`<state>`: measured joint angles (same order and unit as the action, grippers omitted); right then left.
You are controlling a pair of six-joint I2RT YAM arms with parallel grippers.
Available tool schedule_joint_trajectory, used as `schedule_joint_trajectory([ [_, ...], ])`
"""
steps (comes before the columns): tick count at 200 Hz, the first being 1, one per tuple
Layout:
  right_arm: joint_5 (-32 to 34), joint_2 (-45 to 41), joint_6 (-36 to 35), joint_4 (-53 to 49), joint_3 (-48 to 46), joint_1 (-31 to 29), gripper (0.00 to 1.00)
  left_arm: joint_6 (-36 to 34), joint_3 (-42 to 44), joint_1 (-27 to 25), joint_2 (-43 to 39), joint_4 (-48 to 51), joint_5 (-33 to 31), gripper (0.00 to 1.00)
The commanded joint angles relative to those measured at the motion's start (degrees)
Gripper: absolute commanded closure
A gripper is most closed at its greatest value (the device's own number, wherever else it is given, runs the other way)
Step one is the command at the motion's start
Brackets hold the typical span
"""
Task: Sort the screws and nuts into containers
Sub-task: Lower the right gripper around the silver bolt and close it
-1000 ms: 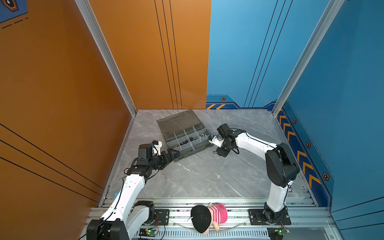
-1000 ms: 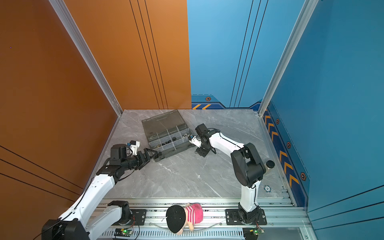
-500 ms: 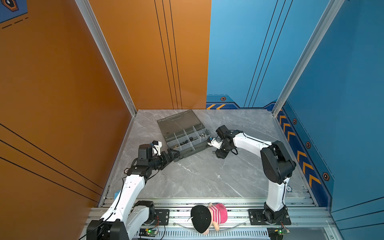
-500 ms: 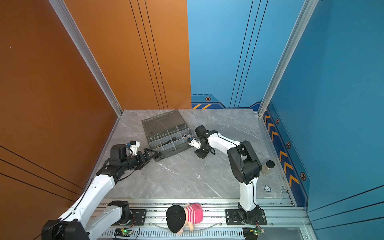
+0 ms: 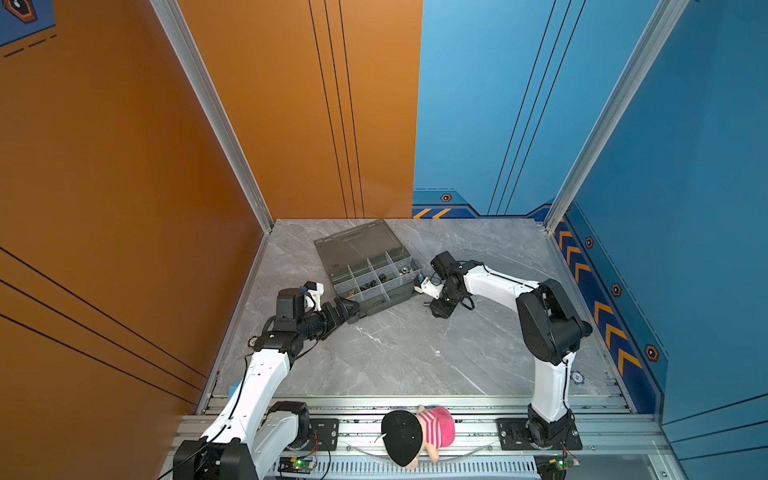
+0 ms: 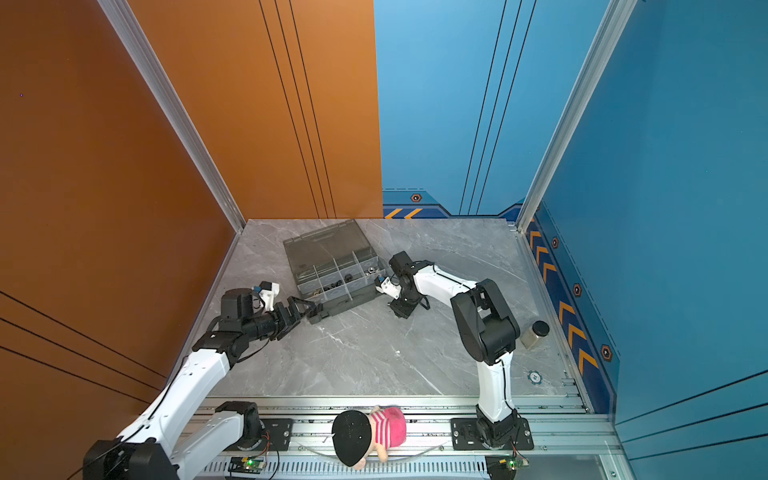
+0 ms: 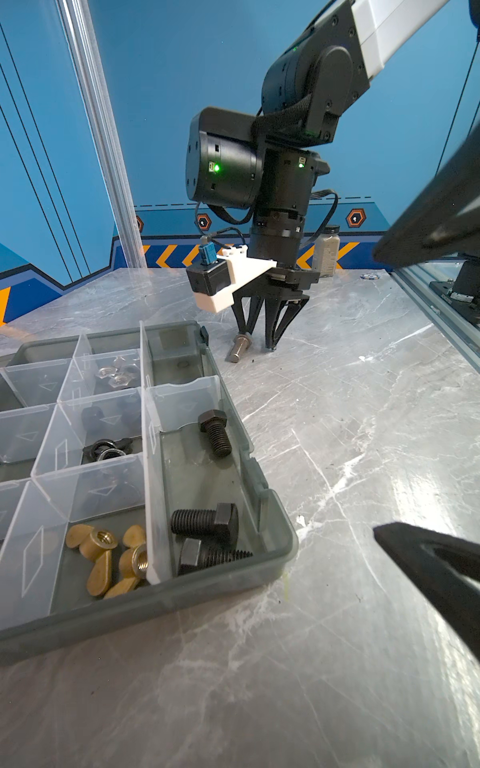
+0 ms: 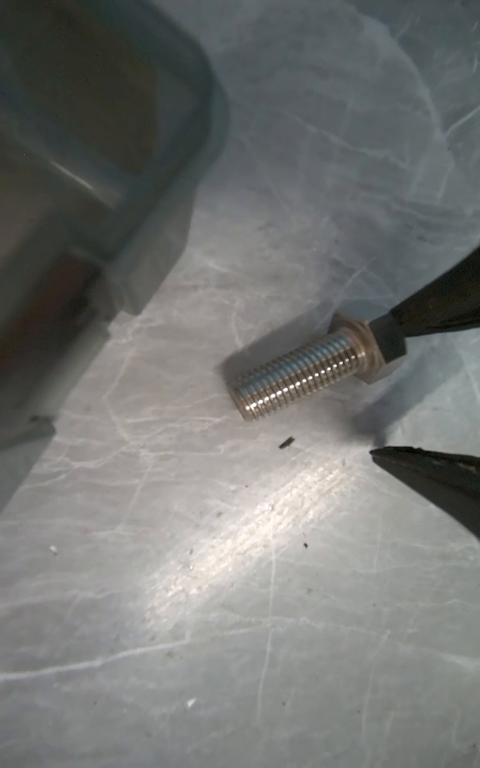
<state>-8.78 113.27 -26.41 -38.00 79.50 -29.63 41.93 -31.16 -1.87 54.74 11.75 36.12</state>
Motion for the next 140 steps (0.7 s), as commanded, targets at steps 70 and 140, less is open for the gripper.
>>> schedule_joint_trajectory([
  [70,-1.6,3.3,-1.9,-1.5,3.3,0.5,0.54,0.1,0.5,0.6,-0.2,-0.1,0.5,0.02],
  [140,-2.0,4.3,-2.0,-1.4,3.7,0.1,0.54,0.0,0.5,0.6,-0.3,0.0,0.6,0.02],
])
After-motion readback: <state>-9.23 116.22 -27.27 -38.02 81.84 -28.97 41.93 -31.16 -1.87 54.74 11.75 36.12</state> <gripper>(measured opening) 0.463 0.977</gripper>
